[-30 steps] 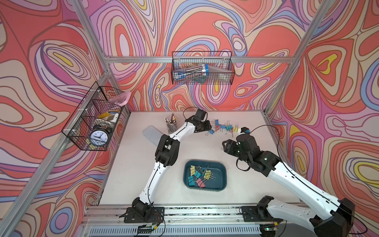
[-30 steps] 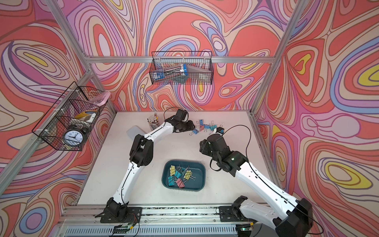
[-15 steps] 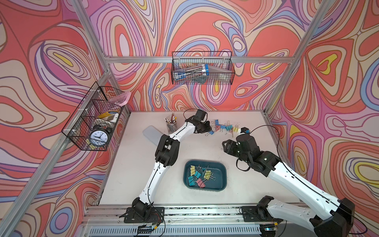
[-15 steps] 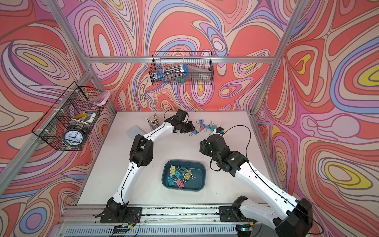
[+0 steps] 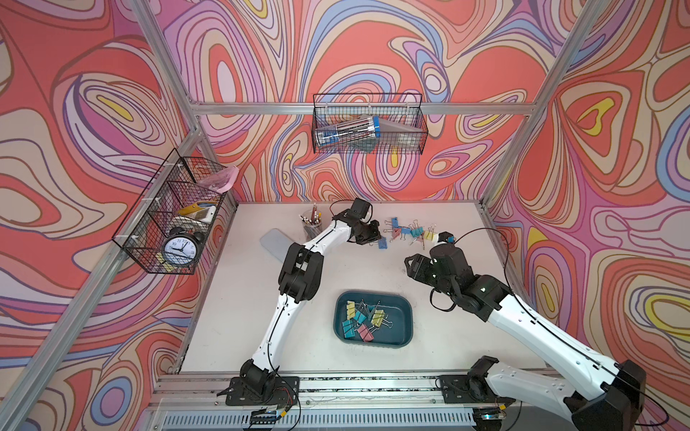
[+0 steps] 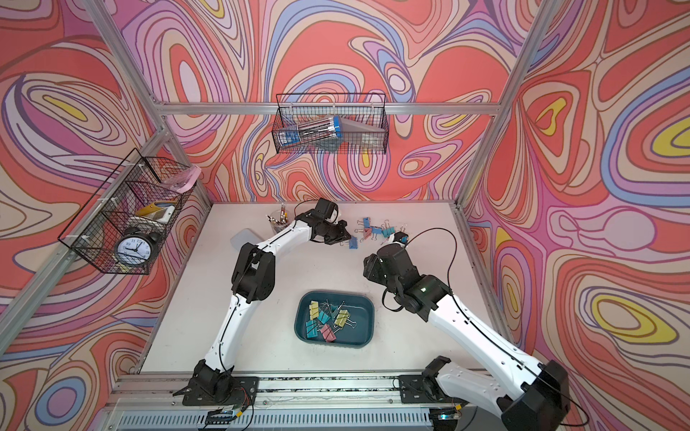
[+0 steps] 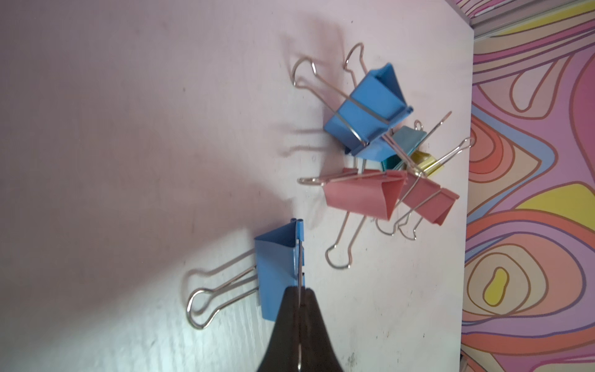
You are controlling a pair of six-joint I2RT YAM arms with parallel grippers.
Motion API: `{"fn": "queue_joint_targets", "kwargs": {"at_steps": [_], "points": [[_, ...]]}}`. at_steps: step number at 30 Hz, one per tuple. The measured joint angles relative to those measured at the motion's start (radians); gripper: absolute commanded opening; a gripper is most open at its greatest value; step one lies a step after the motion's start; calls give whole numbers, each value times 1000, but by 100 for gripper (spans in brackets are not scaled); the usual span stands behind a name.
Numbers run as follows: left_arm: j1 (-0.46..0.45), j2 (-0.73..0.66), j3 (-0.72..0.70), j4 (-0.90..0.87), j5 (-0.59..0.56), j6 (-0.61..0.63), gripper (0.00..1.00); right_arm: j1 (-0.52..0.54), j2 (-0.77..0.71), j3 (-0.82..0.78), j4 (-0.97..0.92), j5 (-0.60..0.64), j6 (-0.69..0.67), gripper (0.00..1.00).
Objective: Put the binder clips in the storage box
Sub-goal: Pick up the binder clip at the center of the board, then place the binder clip in the storage box.
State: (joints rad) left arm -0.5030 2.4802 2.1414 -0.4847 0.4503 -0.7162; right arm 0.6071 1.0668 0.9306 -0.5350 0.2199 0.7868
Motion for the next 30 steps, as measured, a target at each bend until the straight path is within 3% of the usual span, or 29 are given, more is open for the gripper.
{"fn": "queue_joint_targets", "kwargs": {"at_steps": [7, 14, 22, 30], "points": [[-18, -307, -245, -92, -21, 78, 0, 0, -3, 0, -5, 0, 6, 72], [-153, -732, -427, -235, -151, 175, 0, -16, 19, 0, -17, 23, 8, 98], [-397, -1078, -671, -459, -370, 166, 0, -56, 60, -2, -13, 26, 8, 98], [-479, -1162, -863, -578, -430, 58, 0, -66, 105, -13, 22, 1, 12, 98]]}}
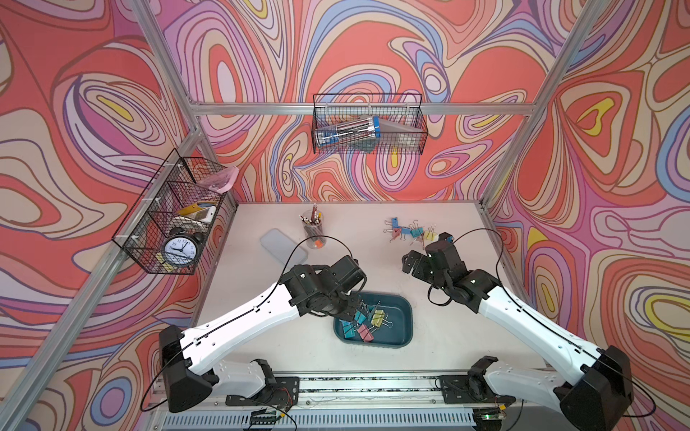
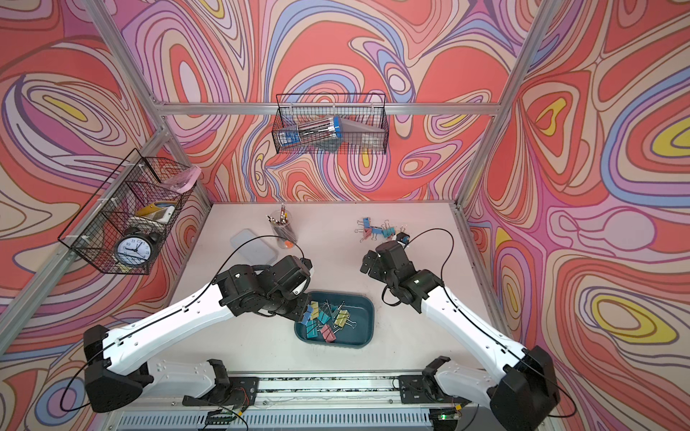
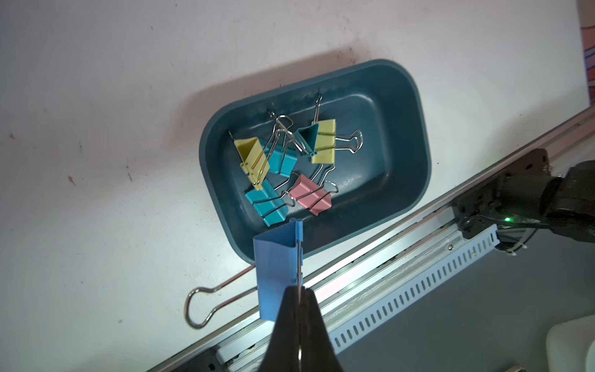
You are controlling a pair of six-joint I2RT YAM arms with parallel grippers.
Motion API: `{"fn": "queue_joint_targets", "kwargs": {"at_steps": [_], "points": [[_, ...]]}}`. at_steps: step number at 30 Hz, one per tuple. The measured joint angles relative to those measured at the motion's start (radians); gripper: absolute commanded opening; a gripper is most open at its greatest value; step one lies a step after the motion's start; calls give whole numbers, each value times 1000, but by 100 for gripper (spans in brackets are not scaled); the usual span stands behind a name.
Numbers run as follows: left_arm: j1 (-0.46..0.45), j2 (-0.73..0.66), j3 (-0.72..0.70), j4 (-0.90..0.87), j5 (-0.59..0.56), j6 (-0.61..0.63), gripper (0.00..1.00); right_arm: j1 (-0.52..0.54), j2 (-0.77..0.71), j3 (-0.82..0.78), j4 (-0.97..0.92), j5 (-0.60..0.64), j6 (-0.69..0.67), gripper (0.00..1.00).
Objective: Put the binder clips in the storage box
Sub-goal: Place the binder clip in the storage box.
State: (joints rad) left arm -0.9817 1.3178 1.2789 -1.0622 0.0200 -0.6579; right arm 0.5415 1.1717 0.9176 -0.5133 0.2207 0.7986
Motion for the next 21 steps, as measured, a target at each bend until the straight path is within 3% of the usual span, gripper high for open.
{"fn": "queue_joint_targets", "kwargs": {"at_steps": [9, 17, 21], "points": [[-75, 224, -9, -9, -156, -102, 1, -3, 3, -19, 12, -42, 29, 98], [-86, 264, -84, 63, -186, -135, 23, -3, -3, -42, 5, -74, 27, 98], [-87, 234, -87, 100, -201, -141, 39, -6, 44, 15, -5, -71, -14, 98]]}}
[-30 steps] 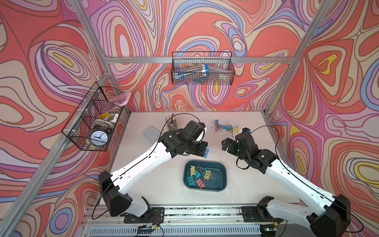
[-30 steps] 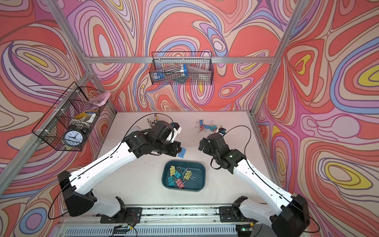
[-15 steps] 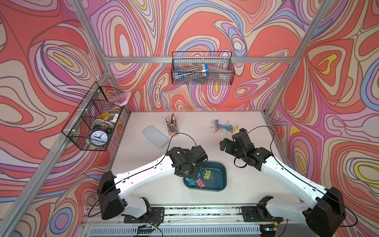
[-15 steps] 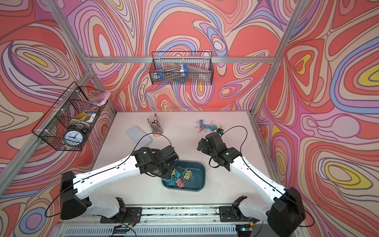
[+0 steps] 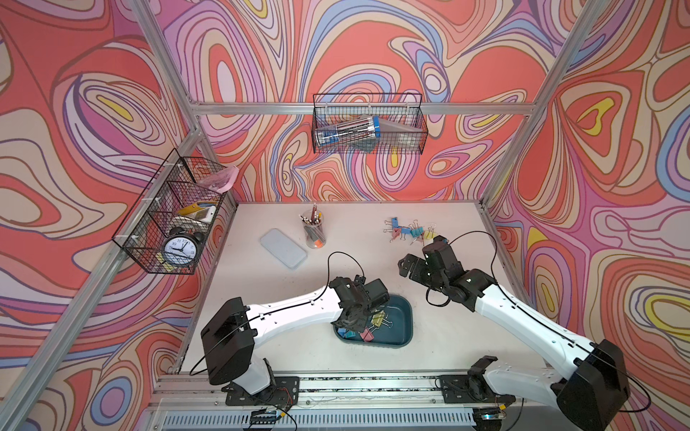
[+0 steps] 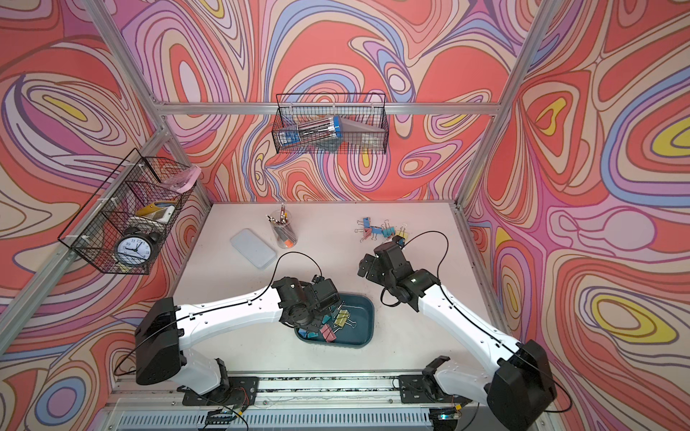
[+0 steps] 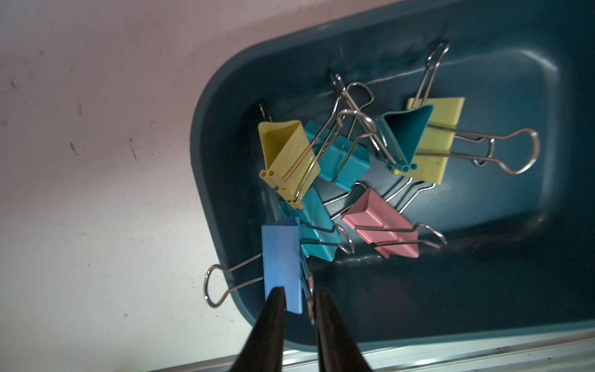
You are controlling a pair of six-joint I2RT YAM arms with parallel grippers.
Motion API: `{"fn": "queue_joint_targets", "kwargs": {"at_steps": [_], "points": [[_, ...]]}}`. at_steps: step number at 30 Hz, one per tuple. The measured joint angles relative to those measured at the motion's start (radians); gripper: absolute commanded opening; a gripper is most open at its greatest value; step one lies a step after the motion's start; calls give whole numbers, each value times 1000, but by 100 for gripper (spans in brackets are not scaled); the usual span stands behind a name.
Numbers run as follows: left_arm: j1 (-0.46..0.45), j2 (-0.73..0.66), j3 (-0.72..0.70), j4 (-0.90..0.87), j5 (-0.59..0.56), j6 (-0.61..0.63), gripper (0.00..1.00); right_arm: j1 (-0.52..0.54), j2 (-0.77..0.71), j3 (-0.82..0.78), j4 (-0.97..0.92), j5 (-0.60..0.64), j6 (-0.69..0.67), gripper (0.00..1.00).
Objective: Put the binder clips in the storage box
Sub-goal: Place the binder clip in the storage box, then pick up the binder clip at the center of the board.
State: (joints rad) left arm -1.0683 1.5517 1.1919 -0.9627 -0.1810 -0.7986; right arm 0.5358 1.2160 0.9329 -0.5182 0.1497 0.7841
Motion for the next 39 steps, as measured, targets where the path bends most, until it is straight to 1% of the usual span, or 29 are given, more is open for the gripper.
{"fn": "queue_joint_targets", "kwargs": {"at_steps": [4, 9, 12, 14, 18, 20, 23, 25, 26, 29, 31, 32, 39], "points": [[0, -105, 16, 23, -47, -2, 51, -30, 143, 144, -5, 1, -52, 95], [0, -305, 29, 81, -142, 26, 54, -54, 381, 338, 1, 23, -117, 91], [0, -421, 9, 127, -196, 68, 56, -59, 541, 458, -8, 65, -156, 87], [0, -485, -22, 148, -224, 94, 59, -60, 644, 538, -18, 95, -178, 86], [0, -583, -103, 164, -262, 127, 70, -66, 832, 689, -46, 156, -208, 84], [0, -620, -140, 163, -273, 134, 77, -72, 905, 755, -69, 177, -215, 82], [0, -663, -173, 163, -285, 137, 91, -87, 990, 833, -99, 196, -220, 77], [0, -687, -185, 163, -291, 137, 98, -99, 1031, 865, -112, 205, -221, 70], [0, -695, -188, 162, -294, 138, 99, -105, 1043, 871, -114, 208, -222, 66], [0, -707, -188, 163, -301, 146, 99, -117, 1070, 874, -121, 217, -228, 50], [0, -706, -188, 163, -305, 153, 99, -124, 1081, 874, -121, 221, -245, 37], [0, -705, -188, 162, -306, 156, 99, -126, 1085, 874, -120, 220, -248, 32], [0, -688, -188, 162, -320, 171, 99, -127, 1082, 856, -92, 206, -289, 4]]}}
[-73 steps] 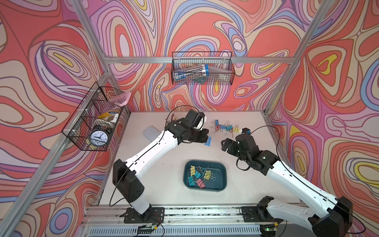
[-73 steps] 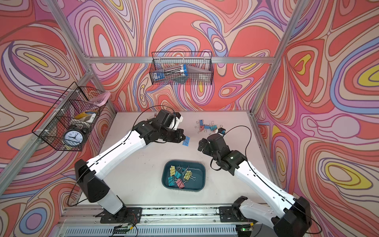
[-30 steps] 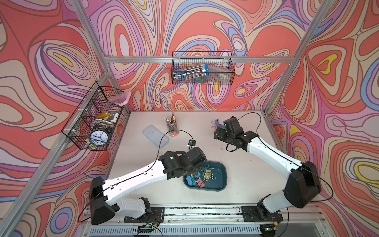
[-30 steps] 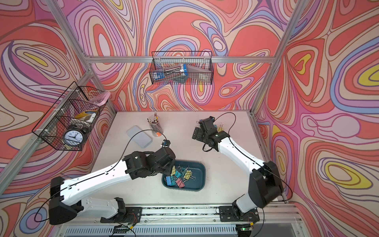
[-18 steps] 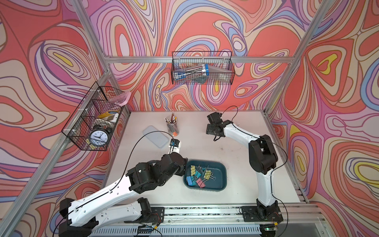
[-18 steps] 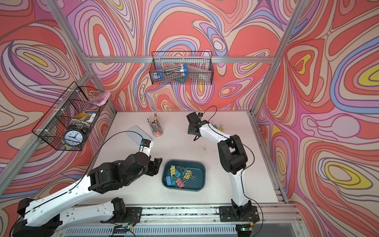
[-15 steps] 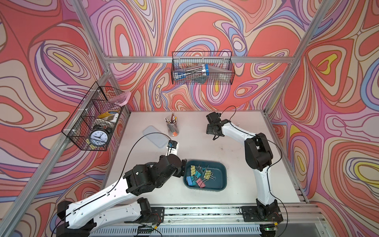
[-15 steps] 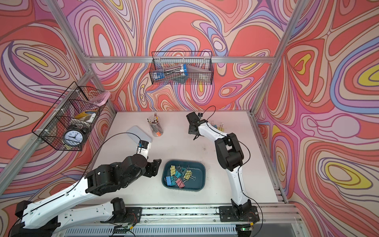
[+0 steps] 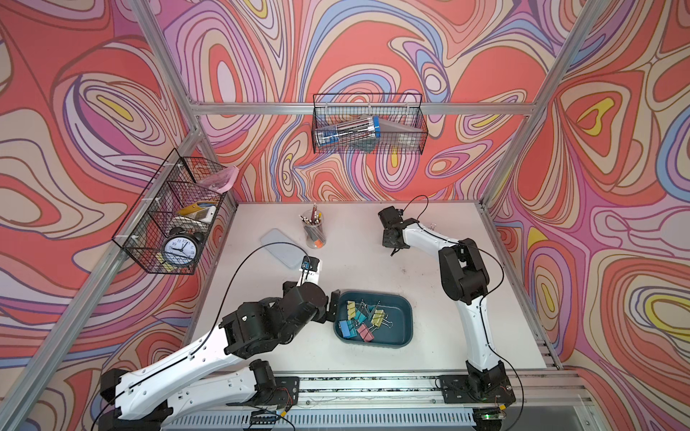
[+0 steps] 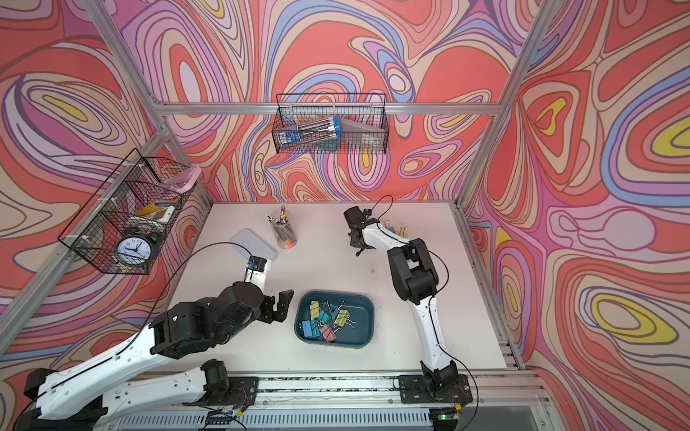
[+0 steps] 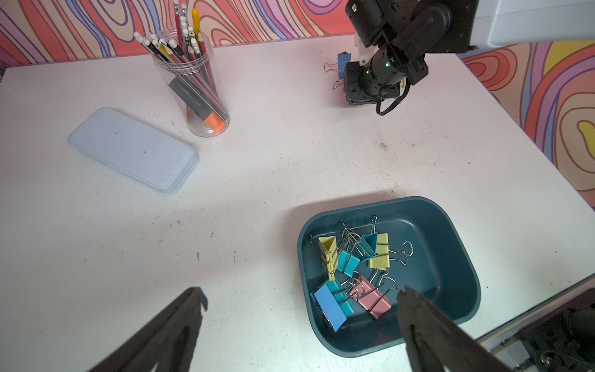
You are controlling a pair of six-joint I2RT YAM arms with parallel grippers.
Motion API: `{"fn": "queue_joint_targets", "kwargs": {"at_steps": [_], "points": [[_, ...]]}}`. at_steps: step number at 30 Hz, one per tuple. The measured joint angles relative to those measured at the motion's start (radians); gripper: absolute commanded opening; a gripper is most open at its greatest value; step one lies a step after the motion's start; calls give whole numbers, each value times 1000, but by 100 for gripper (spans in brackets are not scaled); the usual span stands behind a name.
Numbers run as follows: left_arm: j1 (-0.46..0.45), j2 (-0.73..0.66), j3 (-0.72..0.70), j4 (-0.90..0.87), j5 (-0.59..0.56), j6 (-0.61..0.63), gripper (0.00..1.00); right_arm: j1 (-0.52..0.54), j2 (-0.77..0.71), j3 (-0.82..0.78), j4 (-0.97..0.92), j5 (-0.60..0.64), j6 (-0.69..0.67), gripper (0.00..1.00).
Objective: Put the binder clips in the storage box
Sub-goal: Pick up the binder clip at the center of the board.
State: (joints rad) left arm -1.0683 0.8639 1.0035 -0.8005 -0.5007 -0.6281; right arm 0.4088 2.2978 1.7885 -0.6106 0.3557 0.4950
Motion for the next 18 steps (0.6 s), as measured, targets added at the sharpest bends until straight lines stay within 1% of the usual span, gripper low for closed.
{"fn": "queue_joint_targets", "kwargs": {"at_steps": [1, 5, 8, 13, 18], "points": [[0, 3, 0, 0, 0, 0, 99, 0, -7, -13, 4, -11, -9, 0], [0, 19, 0, 1, 2, 3, 99, 0, -77, -82, 19, -52, -31, 0], [0, 37, 0, 8, 8, 3, 99, 0, -183, -129, 15, -100, -46, 0], [0, 64, -3, 42, 13, 3, 99, 0, -447, -202, 5, -219, -57, 0], [1, 97, -6, 85, 15, 4, 99, 21, -770, -333, -69, -359, -45, 0]]}}
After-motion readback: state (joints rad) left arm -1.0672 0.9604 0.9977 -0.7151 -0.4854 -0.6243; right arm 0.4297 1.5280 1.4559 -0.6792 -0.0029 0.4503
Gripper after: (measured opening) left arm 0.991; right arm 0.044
